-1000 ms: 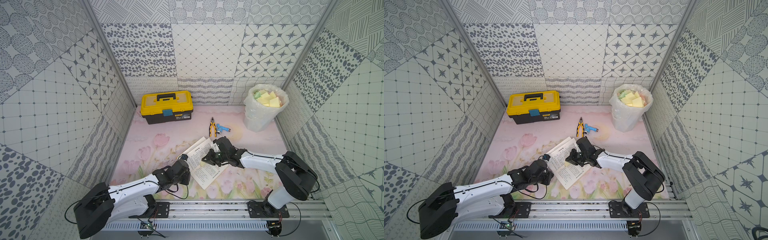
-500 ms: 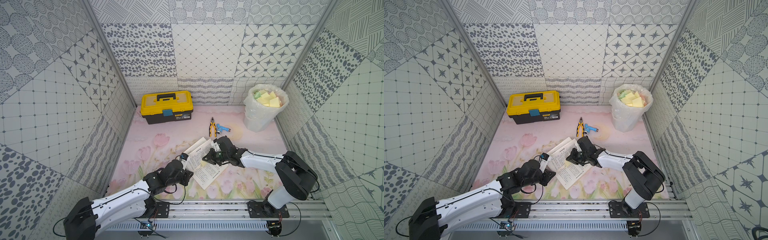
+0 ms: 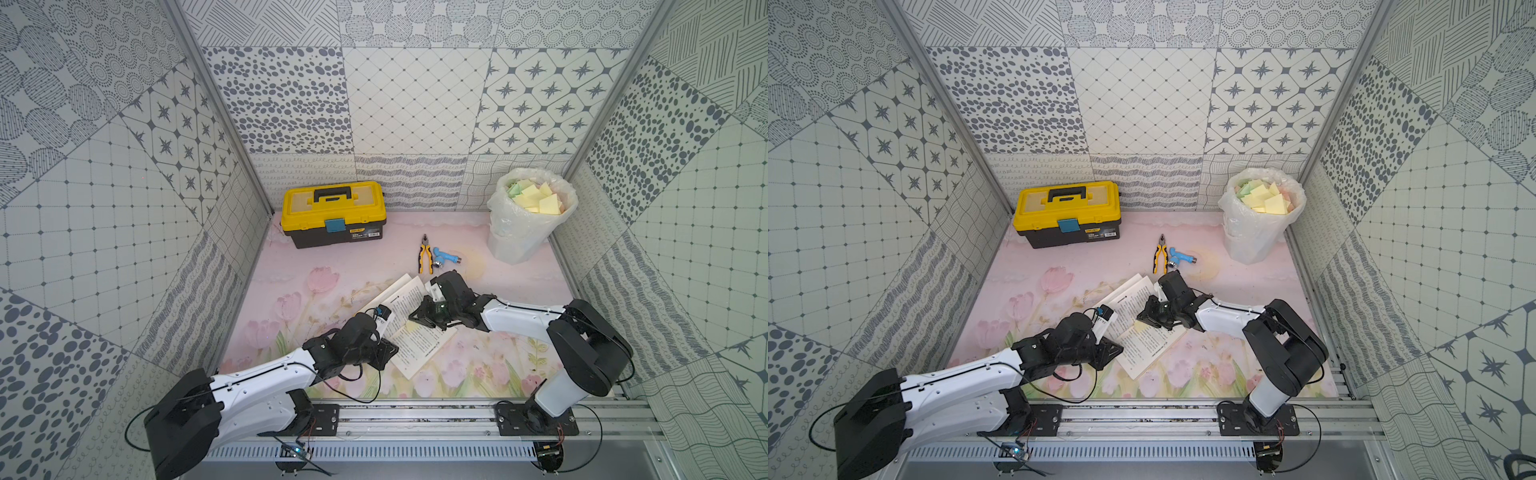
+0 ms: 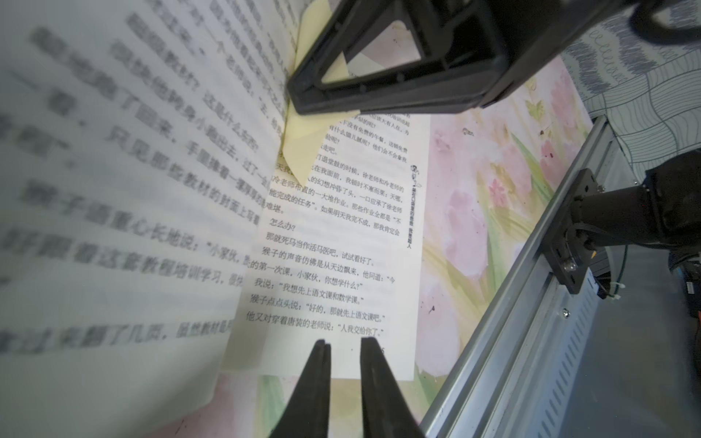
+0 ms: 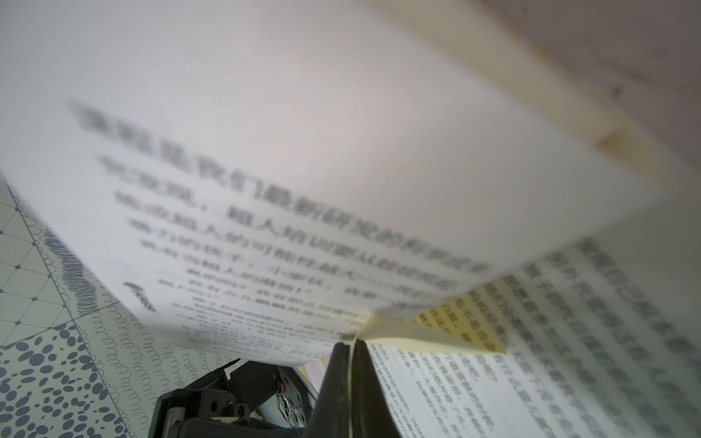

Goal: Peel off the used sticky note
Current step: Tear off the note from the book, then place the note in the trash bin.

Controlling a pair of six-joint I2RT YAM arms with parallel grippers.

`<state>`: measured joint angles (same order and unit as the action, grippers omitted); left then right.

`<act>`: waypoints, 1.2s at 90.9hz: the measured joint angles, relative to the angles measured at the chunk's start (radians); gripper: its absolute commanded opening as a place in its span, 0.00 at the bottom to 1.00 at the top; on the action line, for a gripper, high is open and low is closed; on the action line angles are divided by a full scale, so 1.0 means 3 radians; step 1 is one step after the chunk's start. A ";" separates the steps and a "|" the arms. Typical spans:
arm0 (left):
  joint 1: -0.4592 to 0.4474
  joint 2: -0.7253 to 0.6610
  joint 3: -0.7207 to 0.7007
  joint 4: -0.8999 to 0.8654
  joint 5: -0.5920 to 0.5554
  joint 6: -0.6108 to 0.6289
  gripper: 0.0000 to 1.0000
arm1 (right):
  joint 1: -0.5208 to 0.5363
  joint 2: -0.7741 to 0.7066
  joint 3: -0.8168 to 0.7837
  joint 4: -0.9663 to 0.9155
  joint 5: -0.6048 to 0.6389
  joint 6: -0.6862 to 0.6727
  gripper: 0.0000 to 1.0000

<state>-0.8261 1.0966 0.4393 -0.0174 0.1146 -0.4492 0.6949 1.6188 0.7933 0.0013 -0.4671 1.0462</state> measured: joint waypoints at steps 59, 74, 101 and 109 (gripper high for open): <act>0.0249 0.1266 0.0495 0.0417 -0.0195 0.0000 0.18 | -0.0263 -0.0245 0.0000 -0.0295 -0.0034 -0.0231 0.00; 0.0324 0.1362 0.0514 0.0572 -0.0159 -0.0069 0.18 | -0.0423 -0.0623 0.0108 -0.0608 -0.0033 -0.0397 0.00; 0.0402 0.1471 0.0512 0.0799 -0.0080 -0.0154 0.18 | -0.1006 -0.1185 0.0690 -0.1268 -0.0074 -0.0734 0.00; 0.0422 0.1486 0.0500 0.0855 -0.0051 -0.0179 0.18 | -0.1283 -0.1294 0.0982 -0.1424 -0.0103 -0.0828 0.00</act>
<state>-0.6994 1.5425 0.5892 0.2390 0.0994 -0.5030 0.3099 1.2304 1.0878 -0.4259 -0.4980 0.7979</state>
